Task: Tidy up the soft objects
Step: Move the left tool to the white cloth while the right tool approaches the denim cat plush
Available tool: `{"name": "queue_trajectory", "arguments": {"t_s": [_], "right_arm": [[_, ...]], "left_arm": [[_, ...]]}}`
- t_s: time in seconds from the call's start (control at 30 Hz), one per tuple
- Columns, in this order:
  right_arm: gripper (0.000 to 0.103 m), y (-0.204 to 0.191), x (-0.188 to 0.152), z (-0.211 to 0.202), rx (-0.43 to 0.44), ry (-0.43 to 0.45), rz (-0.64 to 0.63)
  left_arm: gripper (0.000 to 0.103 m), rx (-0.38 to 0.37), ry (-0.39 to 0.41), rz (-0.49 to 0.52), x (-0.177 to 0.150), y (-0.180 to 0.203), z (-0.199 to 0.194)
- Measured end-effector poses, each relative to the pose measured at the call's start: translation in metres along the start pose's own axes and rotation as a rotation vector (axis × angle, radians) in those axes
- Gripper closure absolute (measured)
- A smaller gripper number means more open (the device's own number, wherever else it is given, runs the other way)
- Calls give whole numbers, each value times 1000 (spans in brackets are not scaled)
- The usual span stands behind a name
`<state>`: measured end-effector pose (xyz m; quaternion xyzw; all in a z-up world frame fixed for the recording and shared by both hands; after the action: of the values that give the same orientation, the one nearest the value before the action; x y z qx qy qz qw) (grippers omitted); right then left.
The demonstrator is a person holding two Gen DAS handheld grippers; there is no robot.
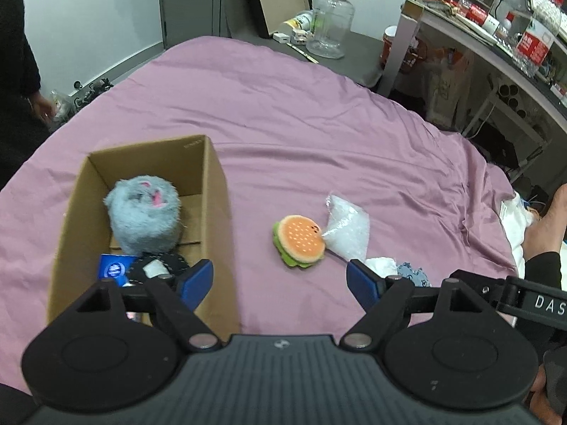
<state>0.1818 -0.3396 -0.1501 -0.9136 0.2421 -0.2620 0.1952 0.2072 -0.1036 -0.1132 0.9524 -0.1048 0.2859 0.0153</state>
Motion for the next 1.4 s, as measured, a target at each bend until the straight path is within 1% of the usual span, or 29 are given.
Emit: {"name": "queue_trajectory", "arguments": {"t_s": [0.1, 0.13, 0.23, 0.33, 0.43, 0.47, 0.53, 0.6, 0.63, 0.7, 0.8, 0.87, 0.93, 1.03, 1.17, 1.23, 1.27, 1.3, 1.33, 1.37, 1.4], "right_arm": [[12, 14, 5, 9, 16, -4, 17], [15, 19, 6, 13, 23, -18, 24], [18, 30, 11, 24, 23, -39, 31], [26, 40, 16, 36, 23, -62, 37], [32, 51, 18, 48, 47, -86, 67], [33, 55, 18, 53, 58, -93, 83], [33, 62, 18, 61, 89, -114, 118], [36, 68, 18, 70, 116, -140, 152], [39, 69, 18, 74, 123, -155, 166], [41, 70, 19, 82, 126, -176, 179], [41, 72, 21, 85, 108, -161, 171], [41, 76, 20, 87, 97, -169, 173], [43, 81, 19, 90, 100, -185, 187], [47, 84, 18, 93, 87, -186, 190], [49, 88, 20, 95, 89, -185, 210], [50, 90, 21, 93, 94, -184, 218], [50, 90, 20, 93, 94, -182, 215], [50, 90, 19, 93, 94, -180, 212], [50, 90, 19, 93, 94, -181, 208], [50, 90, 17, 92, 93, -178, 204], [50, 90, 17, 92, 92, -174, 200]], "left_arm": [[22, 3, 2, -1, 0, 9, 7], [22, 7, 4, -2, 0, 12, 10], [22, 9, -3, 2, 1, 22, 19], [22, 17, -8, 7, 2, 32, 30], [23, 6, -21, 6, 2, 44, 45], [25, -5, -27, 3, 2, 47, 50], [26, -22, -36, -12, 1, 53, 61], [29, -29, -45, -20, 1, 60, 71], [29, -32, -52, -18, 1, 63, 76], [29, -38, -64, -10, 2, 70, 86], [33, -32, -77, 6, 4, 80, 101], [34, -30, -84, 5, 5, 82, 109], [34, -40, -92, -5, 4, 84, 117], [34, -53, -98, -22, 3, 88, 126], [34, -100, -112, -90, 4, 89, 136], [43, -120, -120, -102, 6, 93, 138], [51, -137, -121, -112, 6, 94, 139], [61, -160, -120, -130, 6, 95, 139], [68, -186, -123, -145, 6, 95, 139], [71, -202, -123, -158, 6, 96, 138], [72, -190, -120, -156, 6, 96, 135]]}}
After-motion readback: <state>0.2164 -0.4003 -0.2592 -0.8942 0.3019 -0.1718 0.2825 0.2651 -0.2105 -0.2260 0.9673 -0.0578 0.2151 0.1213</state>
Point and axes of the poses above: each gripper's, at about its wrist camera, not at the fingertips, and z roughly the way its jaws point, y to its right, x to its top, the point moved 4 cm from there along z, roughly the way its jaws point, and after that the axes turned 15 degrees about z, right-handed, at the moved point
